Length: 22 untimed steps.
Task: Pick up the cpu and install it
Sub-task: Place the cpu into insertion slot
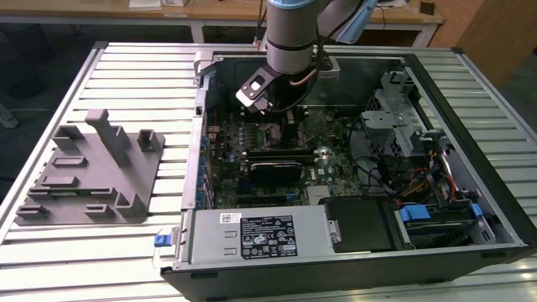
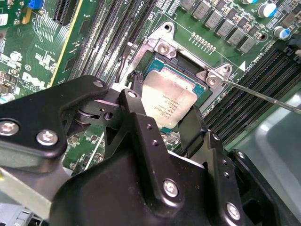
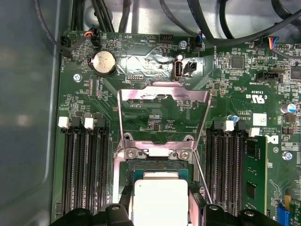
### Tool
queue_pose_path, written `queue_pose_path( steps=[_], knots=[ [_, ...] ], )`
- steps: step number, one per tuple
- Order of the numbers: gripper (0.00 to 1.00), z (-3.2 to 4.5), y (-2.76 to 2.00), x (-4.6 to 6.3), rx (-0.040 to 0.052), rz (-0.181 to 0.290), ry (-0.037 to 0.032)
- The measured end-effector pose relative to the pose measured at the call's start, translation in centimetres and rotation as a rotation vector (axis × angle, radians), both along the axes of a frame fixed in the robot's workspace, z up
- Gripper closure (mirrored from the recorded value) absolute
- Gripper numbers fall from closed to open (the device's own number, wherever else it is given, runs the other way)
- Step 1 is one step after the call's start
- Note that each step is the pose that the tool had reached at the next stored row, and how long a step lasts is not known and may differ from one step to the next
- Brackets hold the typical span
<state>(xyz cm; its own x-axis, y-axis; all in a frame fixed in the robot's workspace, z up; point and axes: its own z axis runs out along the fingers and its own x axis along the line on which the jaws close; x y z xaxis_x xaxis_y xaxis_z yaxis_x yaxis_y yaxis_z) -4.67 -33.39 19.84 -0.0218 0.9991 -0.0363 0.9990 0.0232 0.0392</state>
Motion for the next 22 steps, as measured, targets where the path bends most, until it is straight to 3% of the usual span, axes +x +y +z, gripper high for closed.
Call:
queue_pose_path(
  steps=[22],
  knots=[
    [0.45, -0.65, 0.01, 0.08, 0.0046, -0.010, 0.0003]
  ],
)
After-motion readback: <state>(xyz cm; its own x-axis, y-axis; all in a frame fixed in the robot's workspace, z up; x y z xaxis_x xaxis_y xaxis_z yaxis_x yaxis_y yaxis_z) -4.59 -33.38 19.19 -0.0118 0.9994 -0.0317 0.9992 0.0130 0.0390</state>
